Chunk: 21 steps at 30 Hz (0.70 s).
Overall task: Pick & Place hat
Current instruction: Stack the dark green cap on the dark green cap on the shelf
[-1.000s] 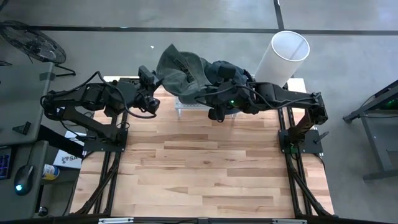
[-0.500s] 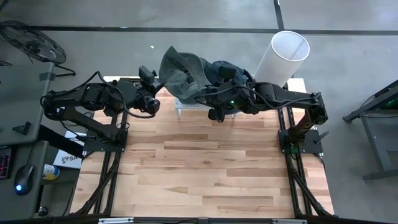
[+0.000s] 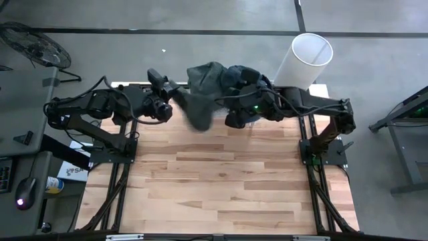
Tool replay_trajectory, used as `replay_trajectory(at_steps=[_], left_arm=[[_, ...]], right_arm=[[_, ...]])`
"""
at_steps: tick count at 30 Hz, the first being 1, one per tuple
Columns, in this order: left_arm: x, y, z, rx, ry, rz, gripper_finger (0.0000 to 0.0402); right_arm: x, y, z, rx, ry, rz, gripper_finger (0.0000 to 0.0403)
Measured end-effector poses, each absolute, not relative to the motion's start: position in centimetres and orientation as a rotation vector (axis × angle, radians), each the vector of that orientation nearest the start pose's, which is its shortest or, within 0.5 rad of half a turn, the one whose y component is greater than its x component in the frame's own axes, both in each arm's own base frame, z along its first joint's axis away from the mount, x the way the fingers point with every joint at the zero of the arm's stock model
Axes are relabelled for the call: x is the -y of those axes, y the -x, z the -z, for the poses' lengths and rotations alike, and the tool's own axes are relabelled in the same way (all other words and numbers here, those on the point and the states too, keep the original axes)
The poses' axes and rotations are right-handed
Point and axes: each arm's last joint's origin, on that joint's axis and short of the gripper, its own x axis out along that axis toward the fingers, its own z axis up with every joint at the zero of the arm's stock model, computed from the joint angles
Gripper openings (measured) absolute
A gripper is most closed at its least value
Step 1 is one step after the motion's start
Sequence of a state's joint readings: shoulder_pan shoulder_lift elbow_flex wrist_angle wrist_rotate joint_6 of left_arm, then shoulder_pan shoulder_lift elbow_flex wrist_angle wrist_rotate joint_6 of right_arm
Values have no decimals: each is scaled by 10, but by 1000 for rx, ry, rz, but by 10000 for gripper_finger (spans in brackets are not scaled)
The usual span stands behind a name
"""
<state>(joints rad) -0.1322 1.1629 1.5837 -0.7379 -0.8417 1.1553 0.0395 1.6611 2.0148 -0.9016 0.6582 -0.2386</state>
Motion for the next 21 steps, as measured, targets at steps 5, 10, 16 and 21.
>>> replay_trajectory(at_steps=[5, 10, 16, 21], left_arm=[[4, -197, -489, -558, -1153, -539, 1], [3, -195, -505, -409, -952, -687, 1], [1, -193, -513, -340, -810, -812, 0], [-2, -194, -512, -328, -765, -821, 0]], right_arm=[[6, -315, -473, -540, 337, 590, 163], [7, -300, -484, -488, 267, 614, 177], [7, -295, -487, -475, 256, 631, 176], [8, -295, -487, -475, 264, 653, 172]])
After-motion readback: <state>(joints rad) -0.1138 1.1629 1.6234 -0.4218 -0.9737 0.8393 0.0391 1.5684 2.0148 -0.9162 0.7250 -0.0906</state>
